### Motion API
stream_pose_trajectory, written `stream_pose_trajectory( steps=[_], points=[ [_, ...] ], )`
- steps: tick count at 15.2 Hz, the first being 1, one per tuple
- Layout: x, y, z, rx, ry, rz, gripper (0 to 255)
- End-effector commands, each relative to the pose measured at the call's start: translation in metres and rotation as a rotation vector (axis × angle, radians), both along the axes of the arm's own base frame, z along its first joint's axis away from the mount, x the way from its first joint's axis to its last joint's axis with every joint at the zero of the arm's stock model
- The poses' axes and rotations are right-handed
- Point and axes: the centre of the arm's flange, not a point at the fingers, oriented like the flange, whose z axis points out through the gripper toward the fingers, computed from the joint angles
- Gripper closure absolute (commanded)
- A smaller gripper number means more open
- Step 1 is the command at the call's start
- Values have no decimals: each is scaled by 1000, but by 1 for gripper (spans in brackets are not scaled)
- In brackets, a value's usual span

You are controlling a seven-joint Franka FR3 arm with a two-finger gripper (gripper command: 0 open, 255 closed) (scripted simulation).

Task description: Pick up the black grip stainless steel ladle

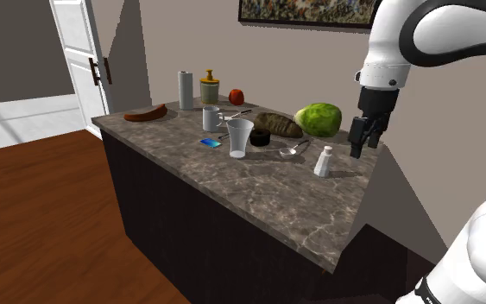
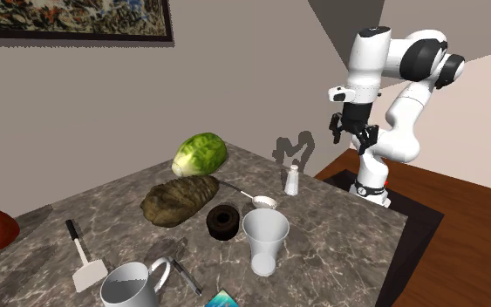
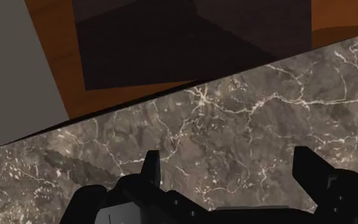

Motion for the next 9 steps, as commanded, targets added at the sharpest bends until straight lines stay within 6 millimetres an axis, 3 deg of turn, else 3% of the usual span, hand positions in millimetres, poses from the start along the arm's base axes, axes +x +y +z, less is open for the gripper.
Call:
stream_pose_trajectory(
  steps=[1,9],
  points=[
    [0,0,0,0,0,0,0],
    [91,-14,-37,21,-47,-351,0]
  ],
)
